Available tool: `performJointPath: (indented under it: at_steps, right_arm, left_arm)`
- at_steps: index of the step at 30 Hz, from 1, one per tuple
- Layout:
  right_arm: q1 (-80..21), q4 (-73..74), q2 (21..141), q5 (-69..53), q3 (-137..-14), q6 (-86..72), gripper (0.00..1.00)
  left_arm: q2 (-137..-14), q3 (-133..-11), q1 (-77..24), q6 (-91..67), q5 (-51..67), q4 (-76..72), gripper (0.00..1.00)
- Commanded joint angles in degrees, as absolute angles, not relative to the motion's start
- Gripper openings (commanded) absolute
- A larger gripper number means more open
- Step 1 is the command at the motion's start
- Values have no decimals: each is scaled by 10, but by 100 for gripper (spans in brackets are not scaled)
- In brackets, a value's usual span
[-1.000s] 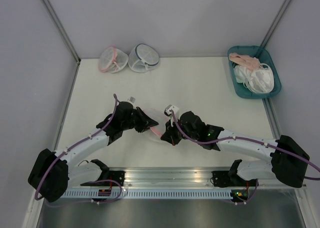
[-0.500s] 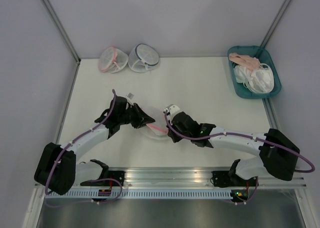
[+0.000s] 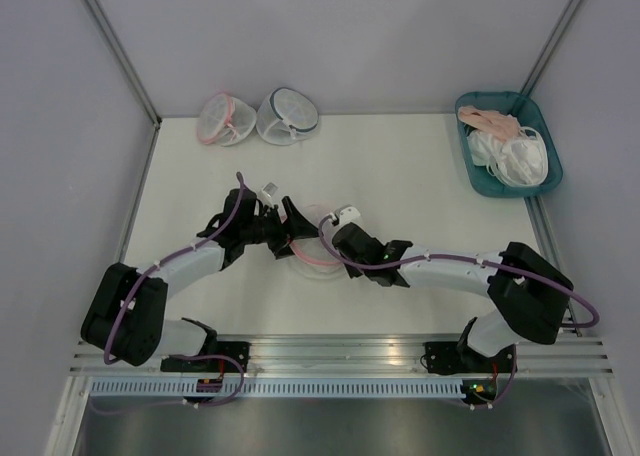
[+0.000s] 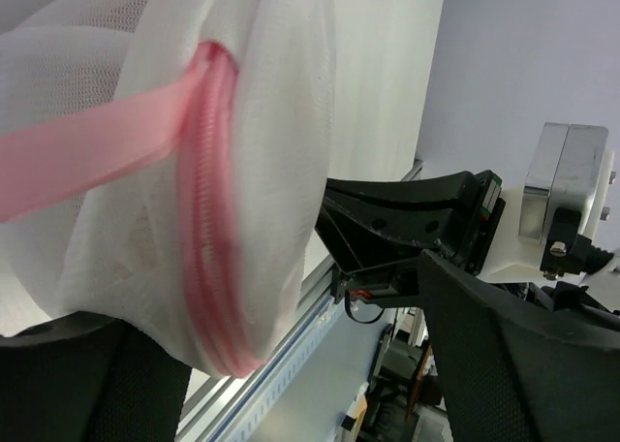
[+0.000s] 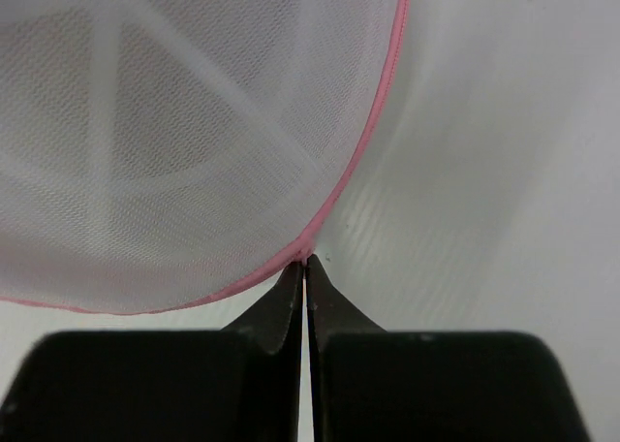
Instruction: Unzip the laundry bag and remove the bra
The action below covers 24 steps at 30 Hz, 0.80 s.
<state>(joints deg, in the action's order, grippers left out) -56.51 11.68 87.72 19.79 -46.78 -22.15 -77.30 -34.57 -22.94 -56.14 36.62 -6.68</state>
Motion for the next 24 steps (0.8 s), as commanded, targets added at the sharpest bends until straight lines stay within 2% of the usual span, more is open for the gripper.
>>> performJointPath:
  at_steps: [1, 3, 8, 11, 19, 24]
  right_arm:
    - [-559, 127, 851, 237, -475, -229, 0]
    - [-556, 129, 846, 239, -473, -226, 1]
    - [-554, 139, 825, 226, -474, -222, 0]
    - [-554, 142, 790, 177, -475, -208, 1]
    - [-555, 130, 693, -67, -467, -180, 0]
    - [-568, 126, 685, -111, -468, -178, 0]
  left_arm:
    - [-762, -360, -226, -543, 381, -105, 92]
    - [-759, -359, -226, -539, 380, -99, 97]
    - [-730, -353, -226, -544, 373, -62, 99]
    - [-694, -360, -226, -534, 361, 13, 99]
    - [-570, -373, -226, -503, 318, 182, 99]
    - [-505, -374, -226, -491, 314, 285, 99]
